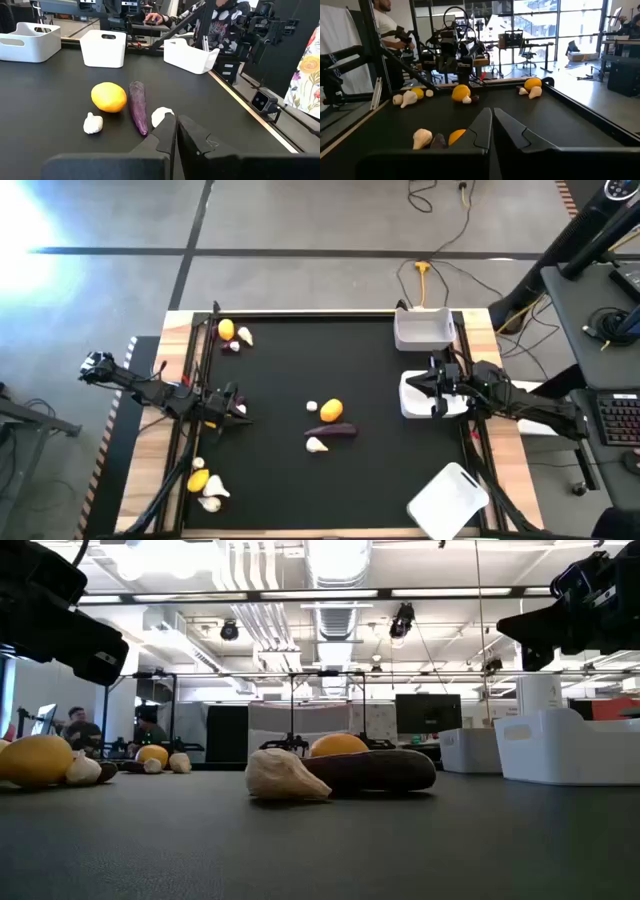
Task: Sort produce into baskets
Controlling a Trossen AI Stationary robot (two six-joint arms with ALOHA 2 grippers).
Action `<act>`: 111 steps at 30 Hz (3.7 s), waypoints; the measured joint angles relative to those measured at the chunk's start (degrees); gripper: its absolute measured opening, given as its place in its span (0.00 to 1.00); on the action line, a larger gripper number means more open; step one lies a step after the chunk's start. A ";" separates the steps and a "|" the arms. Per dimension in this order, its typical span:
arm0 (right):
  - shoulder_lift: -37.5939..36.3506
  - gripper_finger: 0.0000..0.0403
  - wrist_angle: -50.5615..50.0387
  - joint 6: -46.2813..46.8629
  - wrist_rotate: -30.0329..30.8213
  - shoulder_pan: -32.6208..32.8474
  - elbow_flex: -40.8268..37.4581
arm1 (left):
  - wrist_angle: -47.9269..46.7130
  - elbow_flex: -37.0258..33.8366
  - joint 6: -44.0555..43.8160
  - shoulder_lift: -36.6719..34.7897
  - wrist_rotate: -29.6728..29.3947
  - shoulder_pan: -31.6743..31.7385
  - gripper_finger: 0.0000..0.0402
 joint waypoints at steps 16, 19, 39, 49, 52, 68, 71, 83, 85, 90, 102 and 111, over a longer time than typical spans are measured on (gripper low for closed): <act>0.03 0.02 -0.01 0.00 0.00 0.01 0.02 | 0.01 0.00 0.00 -0.02 0.01 -0.01 0.00; 0.20 0.02 -0.03 0.00 0.00 0.01 0.02 | 0.01 0.00 -0.01 -0.01 0.01 -0.01 0.00; 0.17 0.02 -0.01 0.00 0.00 0.01 0.02 | 0.00 0.00 -0.01 -0.01 0.00 -0.01 0.00; 0.17 0.02 -0.01 0.00 0.00 0.01 0.02 | 0.00 0.00 -0.01 0.00 0.02 0.00 0.00; 0.17 0.02 -0.01 0.00 0.00 0.01 0.01 | 0.01 0.00 0.00 0.00 0.01 -0.02 0.00; 0.17 0.02 0.00 0.00 0.00 0.01 0.00 | 0.02 0.00 -0.01 -0.02 0.02 -0.02 0.00; 0.17 0.02 -0.01 0.00 0.00 0.01 0.02 | 0.01 0.00 -0.01 0.00 0.01 -0.01 0.00; 0.17 0.02 0.00 0.00 0.00 0.01 0.02 | 0.00 0.00 0.00 0.00 0.02 -0.01 0.00; 0.17 0.02 -0.01 0.00 0.00 0.01 0.02 | 0.00 0.00 -0.02 0.00 0.00 0.00 0.00; 0.17 0.02 -0.01 0.00 0.00 0.01 0.02 | 0.02 0.00 -0.01 -0.01 0.02 -0.01 0.00; 0.17 0.02 -0.01 0.00 0.00 0.01 0.01 | 0.02 0.00 0.00 0.00 0.02 -0.02 0.00; 0.15 0.02 0.00 0.00 0.00 0.01 0.02 | 6.67 0.00 -11.63 0.00 -6.96 0.03 0.00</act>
